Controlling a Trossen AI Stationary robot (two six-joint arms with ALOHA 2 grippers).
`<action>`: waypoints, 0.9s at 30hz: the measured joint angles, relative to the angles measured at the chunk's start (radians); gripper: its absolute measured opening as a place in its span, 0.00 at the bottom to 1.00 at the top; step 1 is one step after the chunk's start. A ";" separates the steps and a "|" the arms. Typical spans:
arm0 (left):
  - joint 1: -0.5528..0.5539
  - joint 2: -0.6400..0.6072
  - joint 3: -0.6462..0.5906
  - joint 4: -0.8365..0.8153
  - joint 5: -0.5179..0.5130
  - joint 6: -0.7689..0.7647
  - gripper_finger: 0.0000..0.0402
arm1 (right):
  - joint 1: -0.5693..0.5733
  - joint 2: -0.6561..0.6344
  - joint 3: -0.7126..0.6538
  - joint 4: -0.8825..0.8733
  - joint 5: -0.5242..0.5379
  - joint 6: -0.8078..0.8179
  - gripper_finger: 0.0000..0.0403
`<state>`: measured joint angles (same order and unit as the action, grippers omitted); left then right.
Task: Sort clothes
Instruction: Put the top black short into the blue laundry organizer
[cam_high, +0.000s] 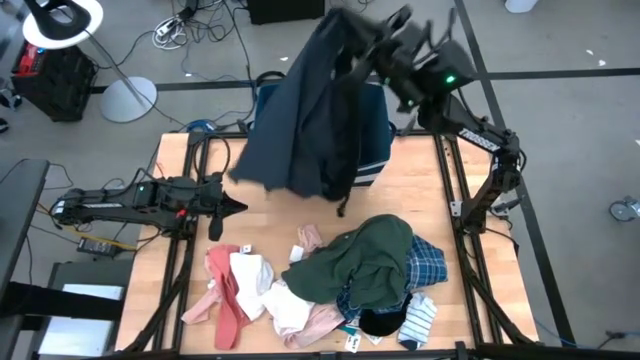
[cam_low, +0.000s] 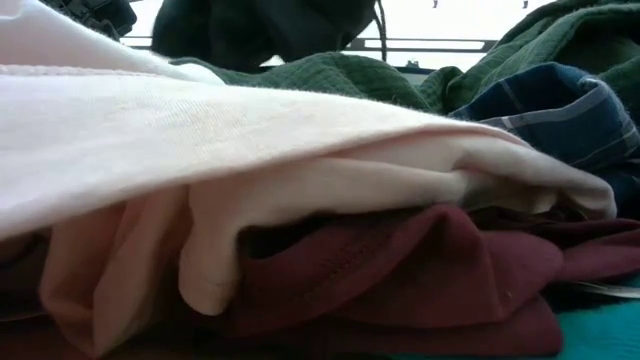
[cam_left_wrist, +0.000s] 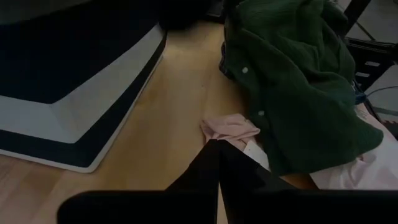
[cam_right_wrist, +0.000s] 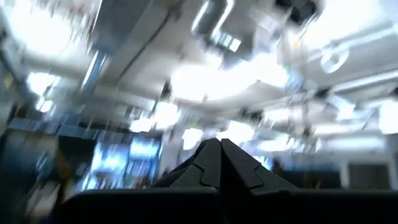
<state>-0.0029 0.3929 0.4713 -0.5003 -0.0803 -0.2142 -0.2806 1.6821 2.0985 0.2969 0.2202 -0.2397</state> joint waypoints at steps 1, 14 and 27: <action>0.000 0.000 0.000 0.000 0.000 0.000 0.03 | -0.021 0.000 0.001 0.034 -0.004 0.007 0.00; 0.000 0.000 0.000 0.000 -0.002 0.026 0.03 | -0.182 0.003 -0.001 -0.436 -0.069 0.193 0.00; 0.000 0.000 0.000 -0.001 -0.003 0.024 0.03 | -0.185 0.044 -0.009 -1.300 -0.091 0.304 0.00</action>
<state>-0.0029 0.3927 0.4709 -0.5015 -0.0835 -0.1902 -0.4652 1.7262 2.0899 -1.0034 0.1287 0.0644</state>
